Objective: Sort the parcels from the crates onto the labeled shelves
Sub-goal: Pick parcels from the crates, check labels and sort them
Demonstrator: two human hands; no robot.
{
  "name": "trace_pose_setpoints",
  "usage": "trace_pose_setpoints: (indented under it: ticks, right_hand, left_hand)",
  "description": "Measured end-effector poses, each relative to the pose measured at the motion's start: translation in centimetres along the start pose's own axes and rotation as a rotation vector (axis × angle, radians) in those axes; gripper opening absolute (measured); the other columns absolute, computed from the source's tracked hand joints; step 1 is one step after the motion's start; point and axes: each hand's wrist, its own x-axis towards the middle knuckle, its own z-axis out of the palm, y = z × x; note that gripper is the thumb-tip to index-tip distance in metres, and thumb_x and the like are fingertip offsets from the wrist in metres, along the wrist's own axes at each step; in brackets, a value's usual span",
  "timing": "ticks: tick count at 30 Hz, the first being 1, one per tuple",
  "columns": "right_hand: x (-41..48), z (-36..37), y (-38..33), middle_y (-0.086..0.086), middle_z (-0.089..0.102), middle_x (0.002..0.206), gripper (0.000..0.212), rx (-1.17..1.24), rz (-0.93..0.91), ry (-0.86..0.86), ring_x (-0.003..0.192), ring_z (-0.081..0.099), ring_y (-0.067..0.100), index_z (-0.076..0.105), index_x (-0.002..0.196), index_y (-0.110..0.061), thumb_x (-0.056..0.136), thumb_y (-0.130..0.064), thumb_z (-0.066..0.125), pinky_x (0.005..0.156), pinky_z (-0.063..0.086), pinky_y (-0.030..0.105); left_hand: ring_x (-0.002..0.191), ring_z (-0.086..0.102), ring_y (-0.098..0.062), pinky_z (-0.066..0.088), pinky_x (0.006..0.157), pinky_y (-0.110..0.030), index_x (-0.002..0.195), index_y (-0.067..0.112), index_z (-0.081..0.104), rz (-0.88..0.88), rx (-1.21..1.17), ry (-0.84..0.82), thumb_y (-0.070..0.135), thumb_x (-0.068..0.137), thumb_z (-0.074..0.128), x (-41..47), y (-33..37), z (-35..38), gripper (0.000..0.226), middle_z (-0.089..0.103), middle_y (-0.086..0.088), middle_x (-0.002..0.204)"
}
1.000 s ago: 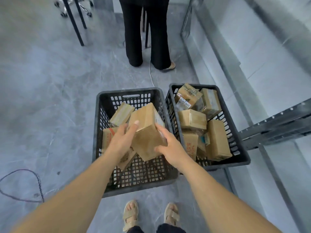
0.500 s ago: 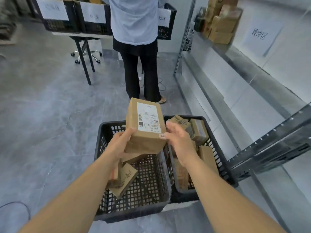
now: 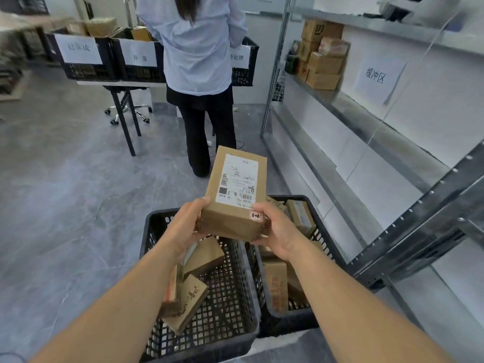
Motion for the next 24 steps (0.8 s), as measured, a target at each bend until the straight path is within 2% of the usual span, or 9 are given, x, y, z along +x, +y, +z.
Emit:
trace_pose_setpoints:
  ticks: [4, 7, 9, 11, 14, 17, 19, 22, 24]
  right_hand:
    - [-0.1, -0.1, -0.1, 0.005, 0.065, 0.115, 0.04, 0.041, -0.055, 0.051, 0.101, 0.06, 0.021, 0.054, 0.13, -0.021, 0.092, -0.033, 0.055, 0.068, 0.055, 0.035]
    - [-0.3, 0.1, 0.1, 0.008, 0.063, 0.121, 0.056, 0.094, -0.08, 0.084, 0.109, 0.059, 0.025, 0.055, 0.128, -0.022, 0.077, -0.043, 0.059, 0.076, 0.058, 0.041]
    - [-0.3, 0.2, 0.1, 0.009, 0.064, 0.122, 0.055, 0.127, -0.09, 0.067, 0.112, 0.059, 0.027, 0.055, 0.128, -0.023, 0.076, -0.043, 0.059, 0.086, 0.056, 0.046]
    - [-0.5, 0.0, 0.0, 0.009, 0.065, 0.122, 0.045, 0.119, -0.096, 0.037, 0.111, 0.06, 0.025, 0.055, 0.128, -0.023, 0.085, -0.037, 0.059, 0.094, 0.052, 0.049]
    - [-1.0, -0.9, -0.4, 0.002, 0.065, 0.121, 0.032, -0.066, -0.134, 0.079, 0.11, 0.059, 0.017, 0.053, 0.123, -0.031, 0.092, -0.026, 0.06, 0.102, 0.045, 0.047]
    - [-1.4, -2.2, -0.9, -0.003, 0.046, 0.145, 0.063, -0.4, -0.206, 0.223, 0.132, 0.042, 0.017, 0.04, 0.14, -0.033, 0.085, -0.029, 0.072, 0.112, 0.034, 0.044]
    - [-1.9, -2.8, -1.2, -0.004, 0.034, 0.151, 0.086, -0.575, -0.267, 0.291, 0.138, 0.034, 0.017, 0.025, 0.15, -0.031, 0.081, -0.027, 0.075, 0.112, 0.032, 0.04]
    - [-2.4, -3.4, -1.8, -0.003, 0.026, 0.153, 0.092, -0.808, -0.398, 0.325, 0.141, 0.028, 0.015, 0.018, 0.153, -0.031, 0.08, -0.028, 0.076, 0.116, 0.029, 0.043]
    - [-2.7, -3.5, -2.4, -0.003, 0.023, 0.154, 0.092, -0.917, -0.449, 0.313, 0.142, 0.022, 0.014, 0.017, 0.153, -0.031, 0.081, -0.028, 0.075, 0.117, 0.026, 0.043]
  left_hand:
    - [0.125, 0.048, -0.024, 0.04, 0.107, -0.047, 0.141, 0.021, 0.036, 0.014, -0.059, 0.026, 0.079, 0.057, 0.064, -0.1, 0.4, 1.5, 0.105, 0.046, -0.007, 0.139]
    - [0.134, 0.039, -0.029, 0.034, 0.111, -0.051, 0.151, 0.035, 0.008, 0.019, -0.079, -0.033, 0.074, 0.053, 0.072, -0.5, 0.2, 3.4, 0.124, 0.03, -0.004, 0.152]
    - [0.13, 0.045, -0.027, 0.038, 0.107, -0.051, 0.149, 0.037, 0.006, 0.036, -0.092, -0.058, 0.074, 0.041, 0.08, -0.4, 0.1, 4.3, 0.136, 0.038, -0.002, 0.148]
    - [0.125, 0.05, -0.025, 0.042, 0.104, -0.05, 0.148, 0.036, 0.01, 0.068, -0.126, -0.042, 0.067, 0.041, 0.085, -0.1, 0.6, 4.6, 0.134, 0.044, -0.002, 0.143]
    - [0.125, 0.047, -0.024, 0.04, 0.105, -0.051, 0.15, 0.035, 0.0, 0.156, -0.102, 0.009, 0.043, 0.066, 0.082, 0.7, 1.9, 3.7, 0.118, 0.037, 0.002, 0.145]
    - [0.126, 0.043, -0.027, 0.036, 0.108, -0.049, 0.151, 0.036, -0.002, 0.215, 0.033, 0.023, 0.042, 0.066, 0.075, 0.9, 3.7, 2.3, 0.115, 0.03, -0.001, 0.149]
    - [0.124, 0.041, -0.024, 0.035, 0.102, -0.039, 0.151, 0.034, 0.001, 0.259, 0.114, 0.021, 0.032, 0.076, 0.074, 1.0, 4.9, 1.6, 0.104, 0.029, -0.004, 0.15]
    - [0.118, 0.038, -0.019, 0.031, 0.093, -0.034, 0.152, 0.03, 0.007, 0.309, 0.246, -0.029, 0.02, 0.084, 0.068, 1.1, 6.6, 0.8, 0.092, 0.027, -0.005, 0.151]
    - [0.118, 0.039, -0.018, 0.029, 0.093, -0.033, 0.152, 0.033, 0.011, 0.318, 0.341, -0.089, 0.024, 0.076, 0.072, 1.0, 7.5, 0.5, 0.098, 0.029, -0.004, 0.148]
